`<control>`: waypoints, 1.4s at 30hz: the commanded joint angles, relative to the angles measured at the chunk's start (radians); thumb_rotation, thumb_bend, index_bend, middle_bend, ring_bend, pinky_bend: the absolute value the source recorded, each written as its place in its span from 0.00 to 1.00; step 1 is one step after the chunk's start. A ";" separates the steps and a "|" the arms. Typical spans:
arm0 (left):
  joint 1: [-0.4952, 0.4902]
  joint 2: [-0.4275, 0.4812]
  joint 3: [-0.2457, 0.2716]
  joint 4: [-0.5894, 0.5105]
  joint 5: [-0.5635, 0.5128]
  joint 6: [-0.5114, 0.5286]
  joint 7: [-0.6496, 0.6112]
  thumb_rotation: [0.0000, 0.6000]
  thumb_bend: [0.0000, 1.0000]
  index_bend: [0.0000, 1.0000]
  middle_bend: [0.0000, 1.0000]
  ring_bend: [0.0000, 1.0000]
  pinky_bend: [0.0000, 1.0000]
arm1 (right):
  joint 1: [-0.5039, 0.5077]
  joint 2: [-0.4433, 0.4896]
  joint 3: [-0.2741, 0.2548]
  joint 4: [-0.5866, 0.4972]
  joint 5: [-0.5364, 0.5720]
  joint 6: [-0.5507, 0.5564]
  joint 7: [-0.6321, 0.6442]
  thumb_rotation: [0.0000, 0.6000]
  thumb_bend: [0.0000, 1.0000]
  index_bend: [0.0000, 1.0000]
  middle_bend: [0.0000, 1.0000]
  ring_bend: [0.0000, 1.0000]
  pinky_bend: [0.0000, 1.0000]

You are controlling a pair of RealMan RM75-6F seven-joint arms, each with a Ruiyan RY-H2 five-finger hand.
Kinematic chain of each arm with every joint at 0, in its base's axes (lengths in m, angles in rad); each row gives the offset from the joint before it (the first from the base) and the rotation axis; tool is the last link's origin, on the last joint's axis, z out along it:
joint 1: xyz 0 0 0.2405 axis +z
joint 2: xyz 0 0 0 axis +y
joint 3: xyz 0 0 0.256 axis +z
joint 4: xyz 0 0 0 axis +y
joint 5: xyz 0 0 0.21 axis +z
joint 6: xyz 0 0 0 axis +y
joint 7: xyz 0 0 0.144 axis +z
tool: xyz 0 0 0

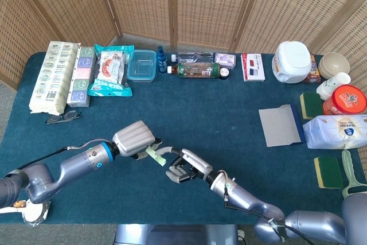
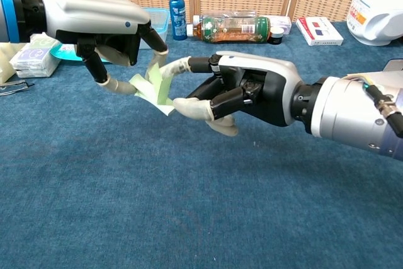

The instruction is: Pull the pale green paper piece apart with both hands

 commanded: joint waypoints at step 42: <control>0.007 0.009 0.007 0.009 0.014 0.016 -0.037 1.00 0.47 0.71 1.00 1.00 1.00 | -0.015 -0.029 0.021 0.008 0.047 0.023 -0.073 1.00 0.48 0.44 0.94 0.91 0.85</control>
